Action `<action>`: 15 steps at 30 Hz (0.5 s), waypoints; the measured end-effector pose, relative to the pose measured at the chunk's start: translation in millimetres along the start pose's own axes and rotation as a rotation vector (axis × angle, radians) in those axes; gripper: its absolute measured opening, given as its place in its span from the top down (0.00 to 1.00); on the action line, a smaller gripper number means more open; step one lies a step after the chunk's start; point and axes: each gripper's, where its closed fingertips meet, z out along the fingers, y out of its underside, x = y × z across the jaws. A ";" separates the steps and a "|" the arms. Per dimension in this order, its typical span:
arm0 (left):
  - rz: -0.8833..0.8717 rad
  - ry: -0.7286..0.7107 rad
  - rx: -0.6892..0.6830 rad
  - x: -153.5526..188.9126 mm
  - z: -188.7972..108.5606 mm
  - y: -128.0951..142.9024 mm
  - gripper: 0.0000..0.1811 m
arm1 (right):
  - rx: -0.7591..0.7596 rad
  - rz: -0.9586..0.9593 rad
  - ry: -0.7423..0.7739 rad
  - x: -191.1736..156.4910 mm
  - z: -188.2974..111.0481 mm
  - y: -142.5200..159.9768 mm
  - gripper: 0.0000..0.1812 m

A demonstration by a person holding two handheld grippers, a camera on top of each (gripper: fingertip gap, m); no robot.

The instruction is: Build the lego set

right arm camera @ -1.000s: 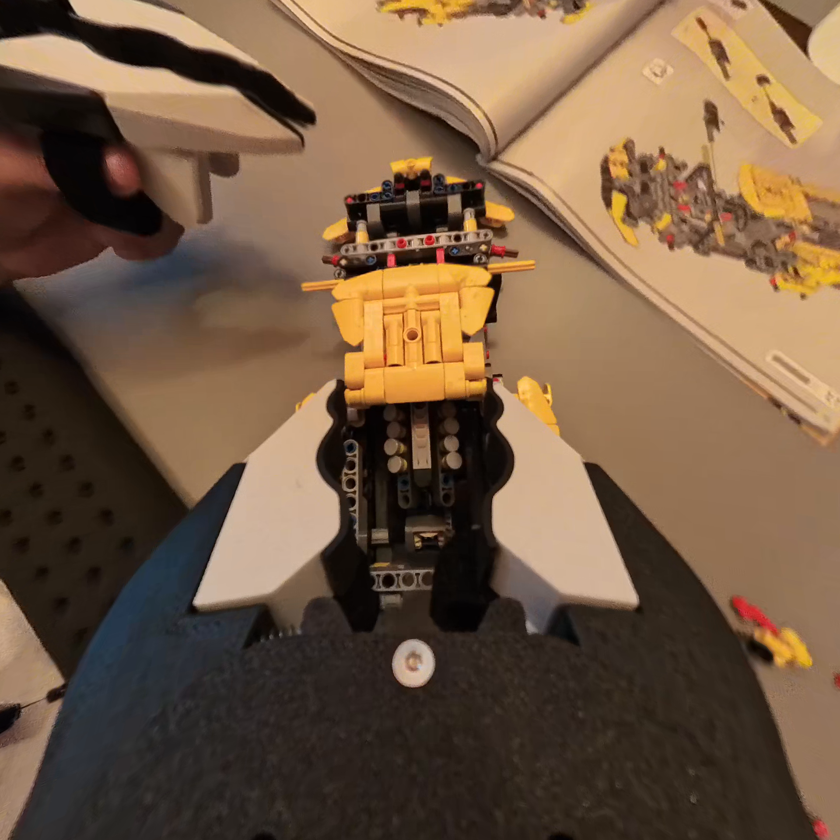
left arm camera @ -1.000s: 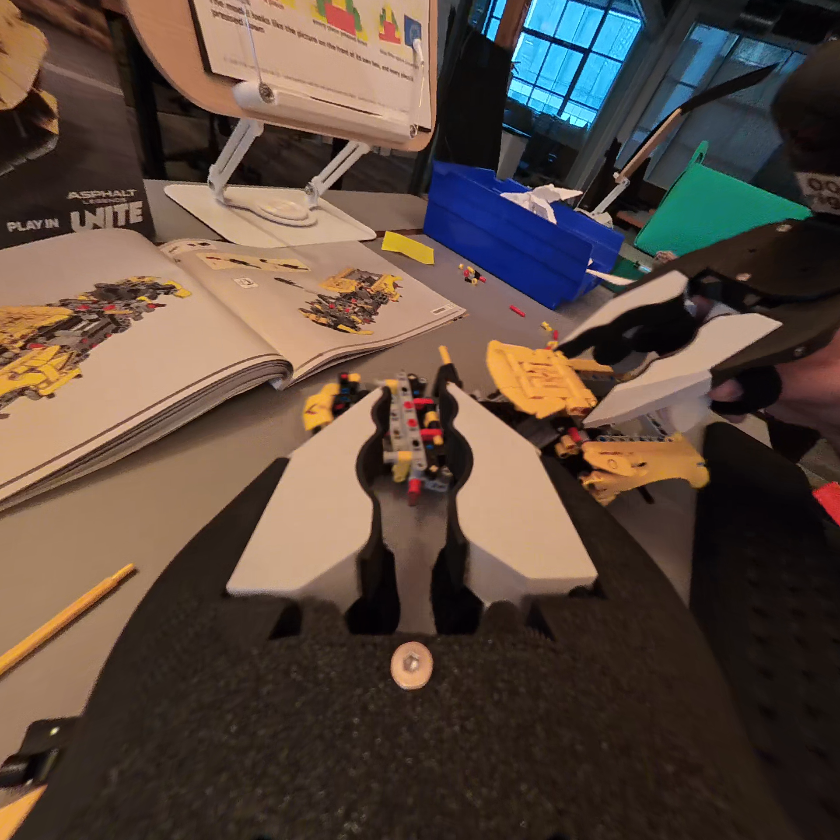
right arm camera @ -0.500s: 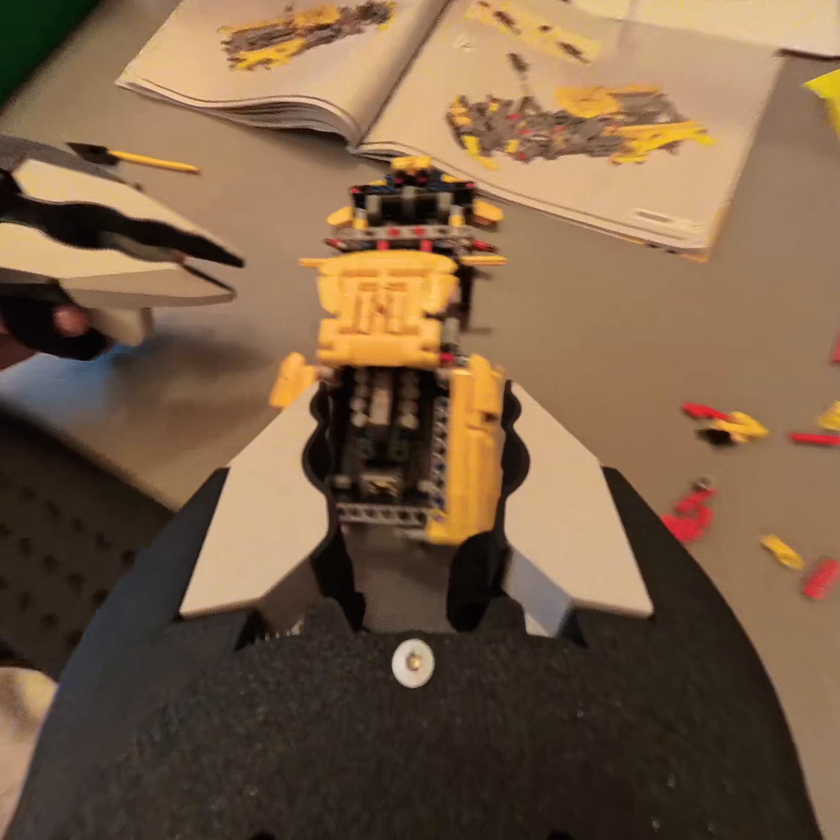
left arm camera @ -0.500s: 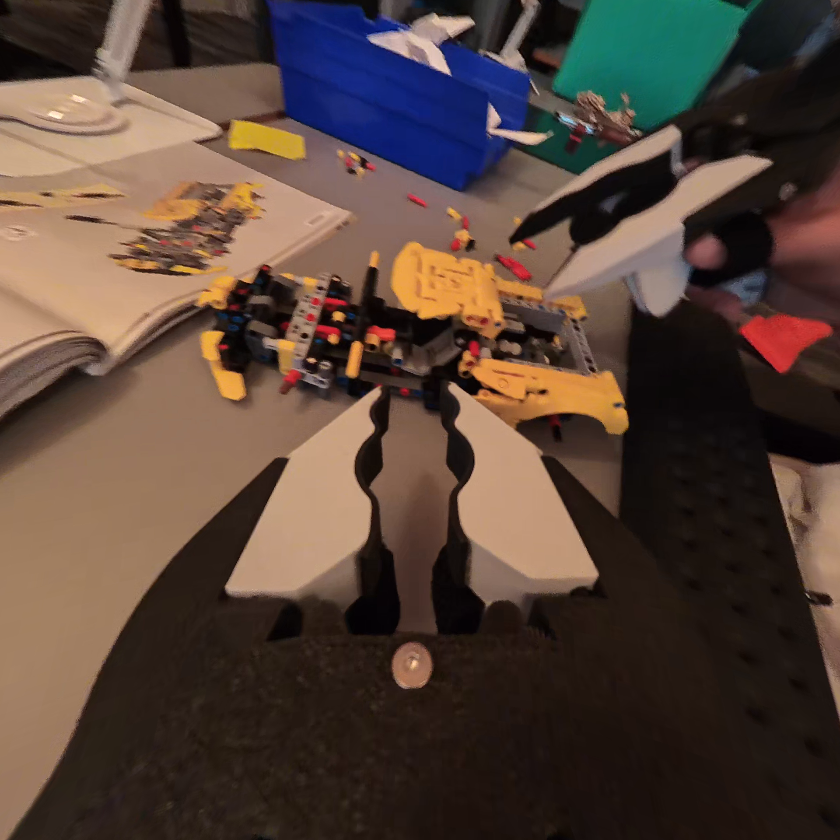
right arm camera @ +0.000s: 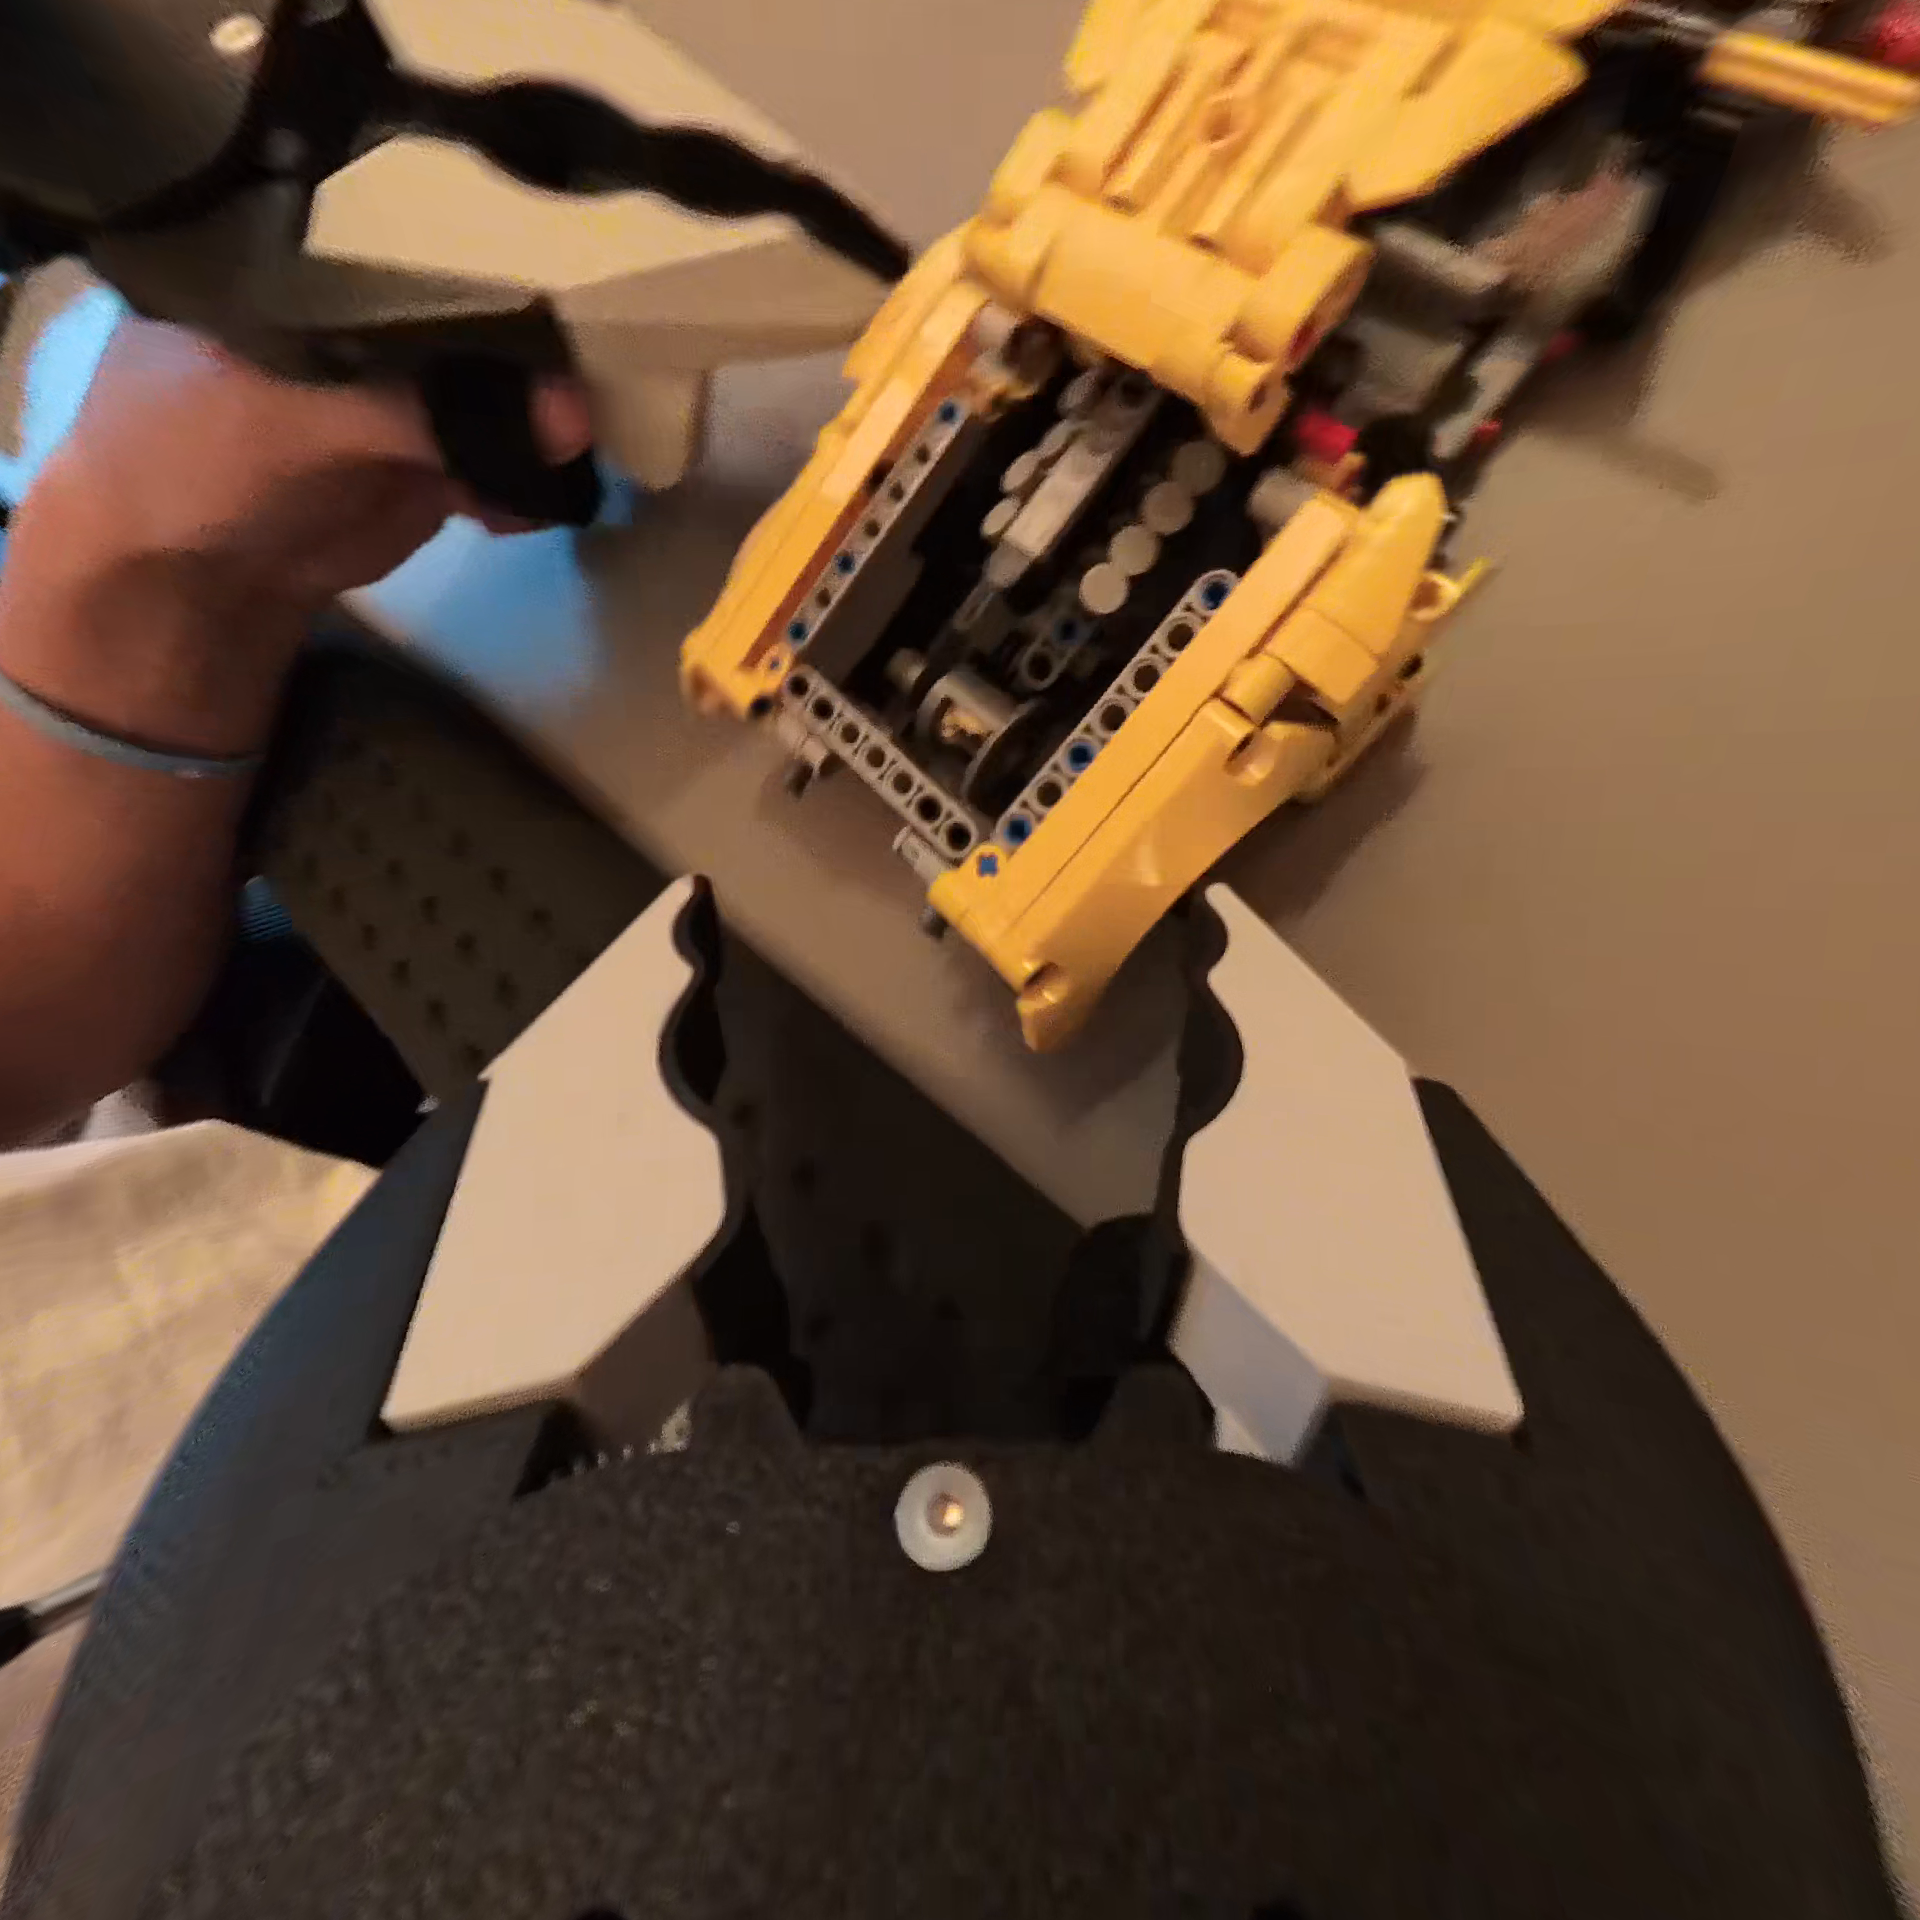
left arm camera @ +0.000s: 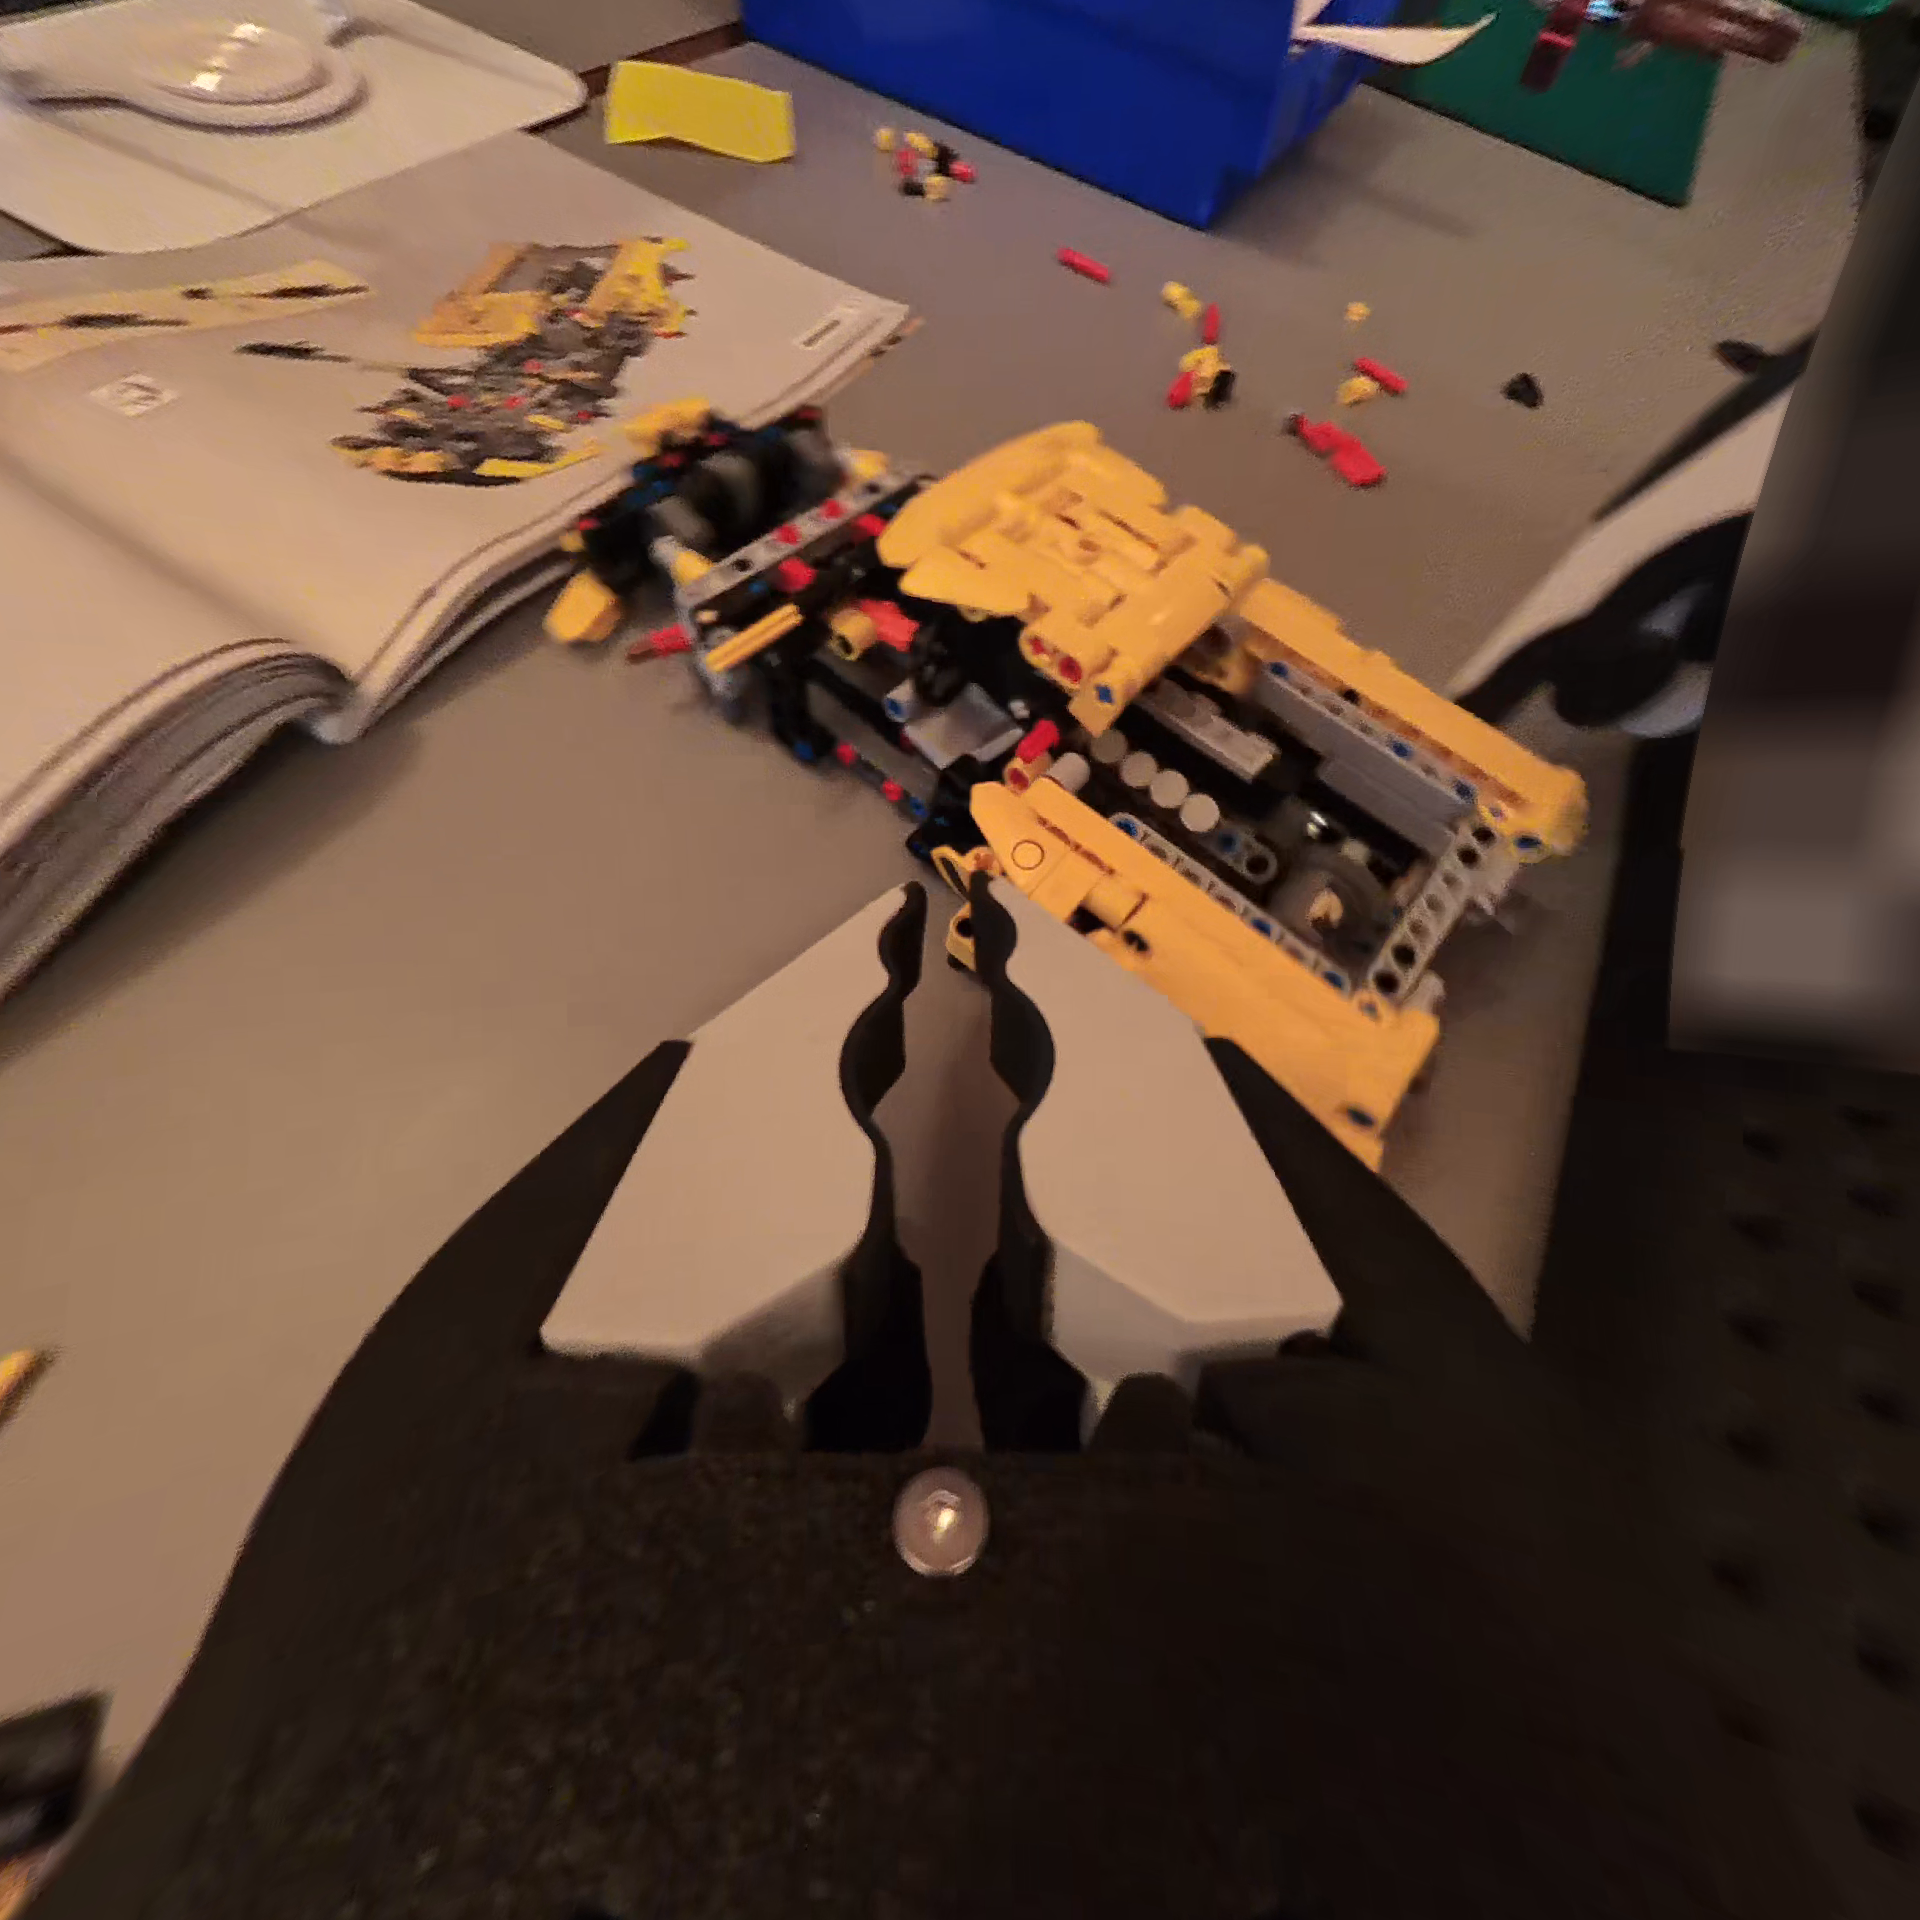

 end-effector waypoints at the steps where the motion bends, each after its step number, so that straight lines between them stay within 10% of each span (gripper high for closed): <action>1: 0.010 -0.038 -0.002 -6.9 -2.3 0.0 0.96 | -0.005 -0.018 -0.035 -10.8 4.7 0.9 0.52; 6: 0.011 -0.239 -0.040 -51.3 -14.7 -5.5 0.95 | -0.012 -0.077 -0.166 -34.7 26.1 -9.9 0.57; 10: 0.038 -0.356 0.091 -110.7 -33.9 -82.4 0.95 | -0.143 -0.121 -0.332 -31.4 -1.9 -26.2 0.68; 15: -0.019 -0.253 -0.096 -186.9 33.5 -111.9 0.85 | -0.508 -0.325 -0.573 -19.2 -54.9 -35.9 0.76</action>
